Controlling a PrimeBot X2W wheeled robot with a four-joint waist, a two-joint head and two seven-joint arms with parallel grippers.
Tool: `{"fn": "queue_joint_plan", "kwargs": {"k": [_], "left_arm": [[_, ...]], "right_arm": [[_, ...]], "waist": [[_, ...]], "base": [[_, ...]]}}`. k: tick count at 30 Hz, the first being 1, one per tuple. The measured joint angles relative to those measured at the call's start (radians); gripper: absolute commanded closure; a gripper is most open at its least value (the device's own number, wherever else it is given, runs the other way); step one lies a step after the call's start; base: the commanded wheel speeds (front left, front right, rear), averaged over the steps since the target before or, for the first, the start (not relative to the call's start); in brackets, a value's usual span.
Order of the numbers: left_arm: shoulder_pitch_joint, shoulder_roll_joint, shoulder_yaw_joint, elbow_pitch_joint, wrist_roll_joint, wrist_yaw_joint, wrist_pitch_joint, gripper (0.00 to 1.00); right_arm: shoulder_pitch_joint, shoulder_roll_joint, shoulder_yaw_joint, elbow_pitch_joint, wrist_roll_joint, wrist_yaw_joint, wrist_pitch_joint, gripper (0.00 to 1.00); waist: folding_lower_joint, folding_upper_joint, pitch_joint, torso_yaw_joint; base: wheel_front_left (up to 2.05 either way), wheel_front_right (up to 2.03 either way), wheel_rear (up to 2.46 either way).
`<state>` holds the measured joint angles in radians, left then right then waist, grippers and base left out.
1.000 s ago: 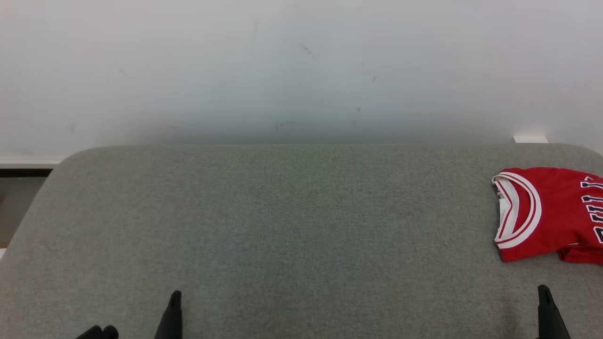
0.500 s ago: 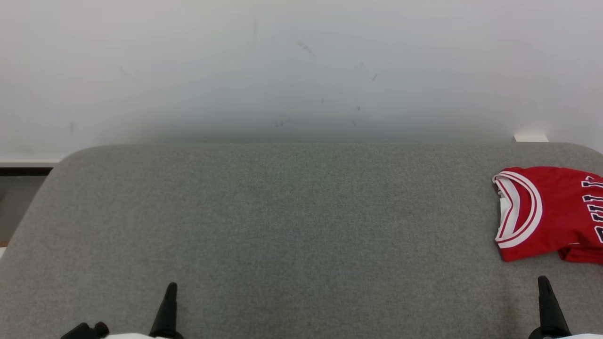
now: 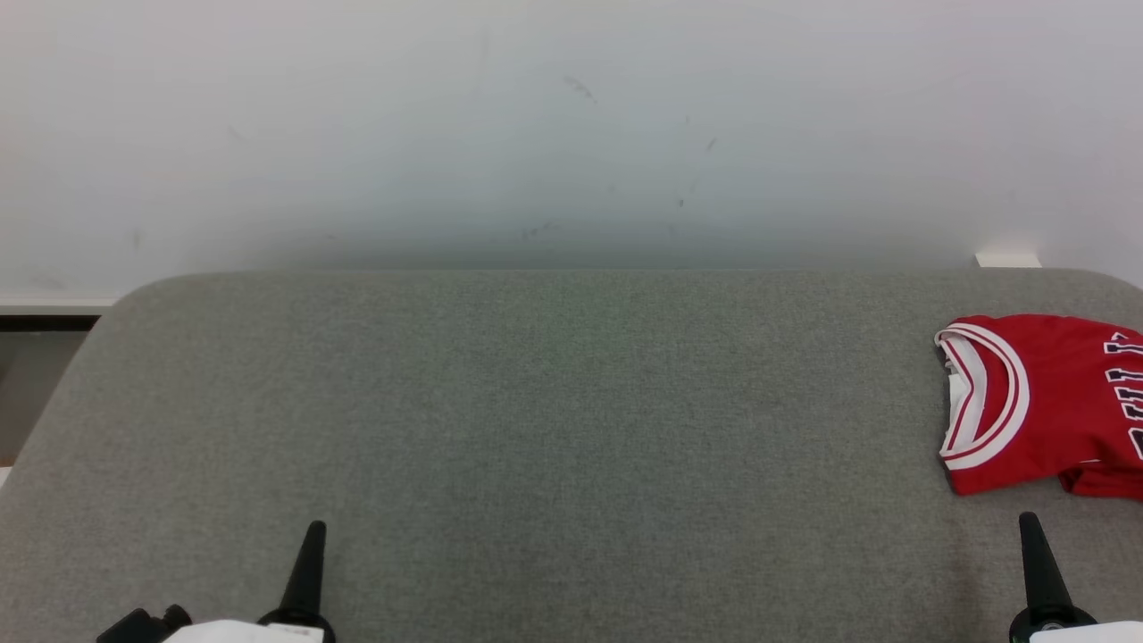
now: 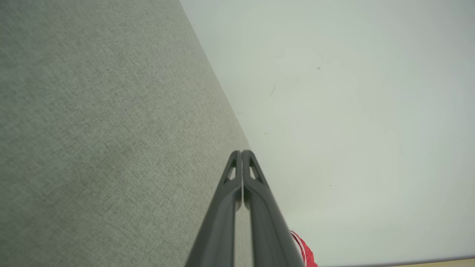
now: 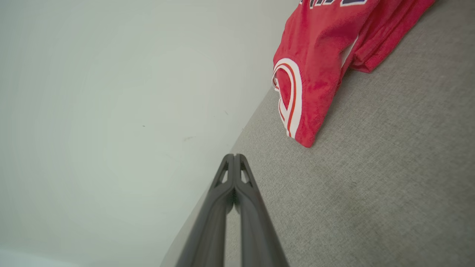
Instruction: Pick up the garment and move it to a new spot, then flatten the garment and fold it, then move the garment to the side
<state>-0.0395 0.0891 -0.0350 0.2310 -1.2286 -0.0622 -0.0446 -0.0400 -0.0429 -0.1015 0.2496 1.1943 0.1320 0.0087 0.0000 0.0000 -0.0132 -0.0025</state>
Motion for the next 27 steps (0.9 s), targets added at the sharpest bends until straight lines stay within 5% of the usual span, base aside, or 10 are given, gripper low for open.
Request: {"fn": "queue_joint_plan", "kwargs": {"k": [27], "left_arm": [[-0.038,0.010,0.038,0.005,-0.247,-0.034,0.052,1.00]], "right_arm": [[-0.041,-0.001,-0.007,0.002,0.230,0.000,0.061,1.00]], "waist": [[0.0000,0.0000,0.007,0.001]], "base": [[0.00,0.00,0.00]]}}
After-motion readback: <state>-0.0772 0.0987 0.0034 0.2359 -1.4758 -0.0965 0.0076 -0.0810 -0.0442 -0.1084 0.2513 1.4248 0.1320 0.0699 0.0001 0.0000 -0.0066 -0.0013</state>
